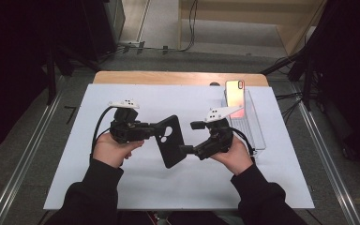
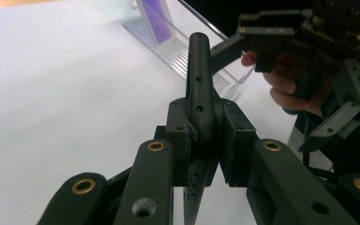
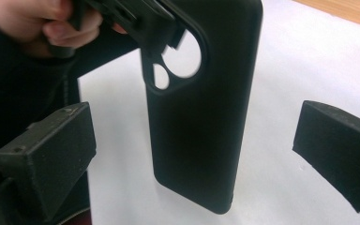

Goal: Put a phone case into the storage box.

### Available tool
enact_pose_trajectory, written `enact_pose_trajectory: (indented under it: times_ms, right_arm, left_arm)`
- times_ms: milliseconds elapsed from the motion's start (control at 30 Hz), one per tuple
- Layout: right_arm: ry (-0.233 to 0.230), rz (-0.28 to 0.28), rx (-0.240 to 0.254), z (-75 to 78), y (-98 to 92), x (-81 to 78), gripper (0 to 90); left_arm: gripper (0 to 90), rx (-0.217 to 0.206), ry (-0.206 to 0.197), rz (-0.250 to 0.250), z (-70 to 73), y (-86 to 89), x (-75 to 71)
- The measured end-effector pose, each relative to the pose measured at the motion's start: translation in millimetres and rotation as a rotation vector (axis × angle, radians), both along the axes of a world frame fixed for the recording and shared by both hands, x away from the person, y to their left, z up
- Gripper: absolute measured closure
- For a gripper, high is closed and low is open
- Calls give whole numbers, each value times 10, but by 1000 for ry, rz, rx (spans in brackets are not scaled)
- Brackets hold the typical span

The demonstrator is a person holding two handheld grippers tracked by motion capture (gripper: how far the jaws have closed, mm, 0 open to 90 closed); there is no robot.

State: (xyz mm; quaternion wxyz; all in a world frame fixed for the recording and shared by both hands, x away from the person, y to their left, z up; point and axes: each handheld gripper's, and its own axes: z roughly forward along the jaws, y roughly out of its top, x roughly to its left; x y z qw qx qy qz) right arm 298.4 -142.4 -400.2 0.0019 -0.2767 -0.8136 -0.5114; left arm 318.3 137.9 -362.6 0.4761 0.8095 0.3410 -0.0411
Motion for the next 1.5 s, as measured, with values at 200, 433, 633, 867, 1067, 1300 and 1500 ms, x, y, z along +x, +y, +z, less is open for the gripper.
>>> enact_pose_trajectory:
  times_ms: [200, 433, 633, 867, 1067, 1300, 1500]
  right_arm:
    - [27, -116, -16, -22, 53, -4, 0]
    - [2, -212, -26, -38, 104, -43, 0]
    - [-9, -264, -35, -49, 188, -86, 0]
    - [-17, -291, -58, -74, 296, -120, 0]
    - [-28, -314, -69, -73, 351, -135, 0]
    - [-30, -323, -81, -85, 393, -136, 0]
    - [-28, -323, -92, -103, 451, -136, 0]
  left_arm:
    - [767, 12, 31, 52, 16, -9, -2]
    - [768, 25, 43, 91, 16, -37, -12]
    - [768, 37, 56, 125, 19, -75, -30]
    - [769, 33, 73, 145, 13, -126, -51]
    - [769, 40, 72, 144, -2, -184, -78]
    - [769, 36, 81, 143, -23, -258, -108]
    - [768, 40, 74, 137, -30, -318, -153]
